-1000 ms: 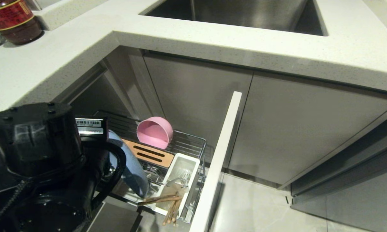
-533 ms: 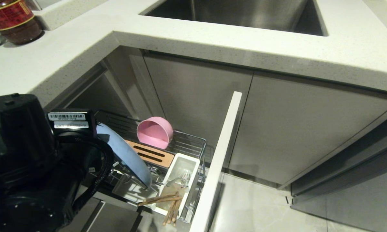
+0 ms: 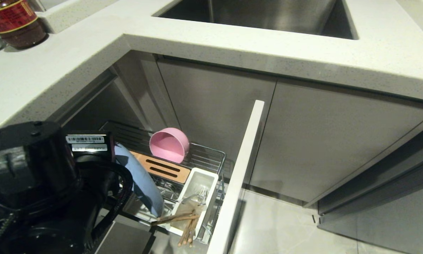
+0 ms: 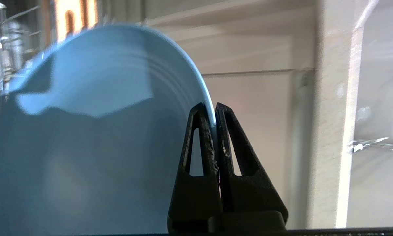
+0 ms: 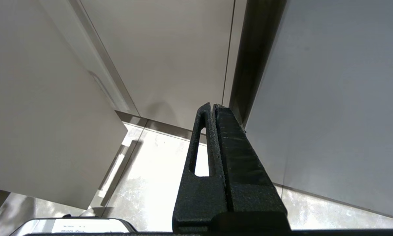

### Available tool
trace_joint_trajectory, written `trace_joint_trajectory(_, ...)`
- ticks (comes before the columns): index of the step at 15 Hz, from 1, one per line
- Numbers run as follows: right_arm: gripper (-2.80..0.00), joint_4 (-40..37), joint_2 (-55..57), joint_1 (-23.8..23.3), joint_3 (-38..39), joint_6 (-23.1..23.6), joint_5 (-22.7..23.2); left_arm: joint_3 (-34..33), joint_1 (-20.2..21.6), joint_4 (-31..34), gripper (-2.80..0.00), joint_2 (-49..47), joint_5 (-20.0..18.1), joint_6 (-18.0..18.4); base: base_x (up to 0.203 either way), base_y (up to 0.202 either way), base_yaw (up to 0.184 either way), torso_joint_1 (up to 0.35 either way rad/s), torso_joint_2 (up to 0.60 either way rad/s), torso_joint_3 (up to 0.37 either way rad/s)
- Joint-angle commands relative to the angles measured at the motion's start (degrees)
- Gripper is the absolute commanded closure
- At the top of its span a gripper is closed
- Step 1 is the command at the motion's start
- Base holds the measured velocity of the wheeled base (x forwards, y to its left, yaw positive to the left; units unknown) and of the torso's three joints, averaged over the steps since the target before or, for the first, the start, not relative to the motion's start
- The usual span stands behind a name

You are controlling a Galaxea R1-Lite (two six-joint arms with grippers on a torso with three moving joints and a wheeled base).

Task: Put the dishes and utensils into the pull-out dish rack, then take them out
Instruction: Pick up the plate and place it in the cupboard

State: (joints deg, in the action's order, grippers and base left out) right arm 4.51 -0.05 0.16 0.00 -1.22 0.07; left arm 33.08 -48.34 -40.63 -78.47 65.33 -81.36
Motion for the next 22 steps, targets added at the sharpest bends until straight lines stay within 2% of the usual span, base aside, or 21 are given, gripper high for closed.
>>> trace_joint_trajectory(1,0.0,0.06,-0.04,0.02,1.49,-0.01,0.01,-0.43,0.44,-0.24,0.0,-1.84,0.24,-0.99,0.0,0.0,0.0,0.0,0.0,0.0)
trace_joint_trajectory(5,0.0,0.06,-0.04,0.02,1.49,-0.01,0.01,0.03,1.36,-0.33,0.0,-2.78,0.07,-1.49,0.0,0.0,0.0,0.0,0.0,0.0)
trace_joint_trajectory(11,0.0,0.06,-0.04,0.02,1.49,-0.01,0.01,1.7,-1.58,-0.5,0.0,6.02,-0.64,1.99,0.0,0.0,0.0,0.0,0.0,0.0)
trace_joint_trajectory(15,0.0,0.06,-0.04,0.02,1.49,-0.01,0.01,0.43,-1.07,-0.49,0.0,3.56,-0.74,0.9,0.0,0.0,0.0,0.0,0.0,0.0)
trace_joint_trajectory(17,0.0,0.06,-0.04,0.02,1.49,-0.01,0.01,-1.39,-0.97,-0.57,0.0,2.37,-0.81,-1.98,0.0,0.0,0.0,0.0,0.0,0.0)
trace_joint_trajectory(22,0.0,0.06,-0.04,0.02,1.49,-0.01,0.01,-2.19,-0.48,-1.64,0.0,1.16,-0.91,-2.31,0.0,0.0,0.0,0.0,0.0,0.0)
